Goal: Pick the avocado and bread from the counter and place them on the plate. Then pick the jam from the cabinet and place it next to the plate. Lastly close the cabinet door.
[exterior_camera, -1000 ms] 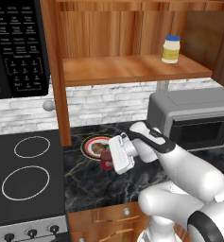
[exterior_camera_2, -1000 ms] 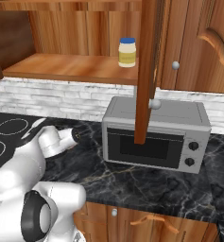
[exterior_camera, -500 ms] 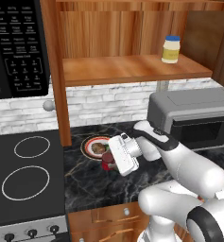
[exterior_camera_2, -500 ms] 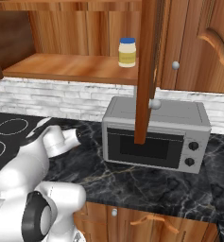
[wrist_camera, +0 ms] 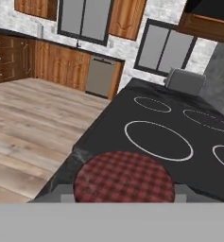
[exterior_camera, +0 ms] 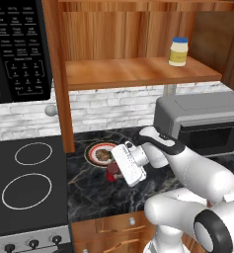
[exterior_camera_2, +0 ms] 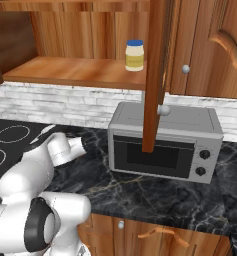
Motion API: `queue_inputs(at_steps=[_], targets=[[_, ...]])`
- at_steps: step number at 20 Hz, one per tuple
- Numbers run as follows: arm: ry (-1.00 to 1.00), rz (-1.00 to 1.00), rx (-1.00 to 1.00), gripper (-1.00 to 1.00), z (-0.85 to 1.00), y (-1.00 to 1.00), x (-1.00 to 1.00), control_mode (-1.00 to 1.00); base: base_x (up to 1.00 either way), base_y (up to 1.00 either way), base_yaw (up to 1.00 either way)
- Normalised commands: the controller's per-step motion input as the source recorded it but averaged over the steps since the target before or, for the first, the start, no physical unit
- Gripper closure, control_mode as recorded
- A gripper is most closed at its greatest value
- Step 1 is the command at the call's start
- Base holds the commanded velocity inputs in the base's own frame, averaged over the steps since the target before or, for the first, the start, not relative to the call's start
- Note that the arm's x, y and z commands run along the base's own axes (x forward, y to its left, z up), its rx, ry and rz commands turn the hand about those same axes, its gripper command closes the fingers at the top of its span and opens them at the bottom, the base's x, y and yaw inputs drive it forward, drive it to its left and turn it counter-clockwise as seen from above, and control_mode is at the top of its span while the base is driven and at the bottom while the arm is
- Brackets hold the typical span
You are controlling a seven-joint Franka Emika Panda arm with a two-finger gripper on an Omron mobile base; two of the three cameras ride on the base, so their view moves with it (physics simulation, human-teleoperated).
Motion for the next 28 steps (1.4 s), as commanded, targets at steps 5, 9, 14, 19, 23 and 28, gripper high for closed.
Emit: queue_inputs(at_steps=[5,9,14,19,23,28], targets=[[-0.01,-0.04,0.14,1.0,-0.6,0.0,-0.11,-1.0,0.0,0.0,0.0],[-0.04,-0.07,0.13,1.0,-0.53,0.0,-0.2,-1.0,0.0,0.0,0.0],[-0.12,-0.08,0.08,1.0,-0.52,0.0,-0.29,-1.0,0.0,0.0,0.0],[-0.15,-0.07,0.05,1.0,-0.49,0.0,-0.3,-1.0,0.0,0.0,0.0],[-0.15,-0.07,0.04,1.0,-0.47,0.0,-0.25,-1.0,0.0,0.0,0.0],[-0.11,-0.08,0.03,1.0,-0.41,0.05,-0.1,-1.0,0.0,0.0,0.0]])
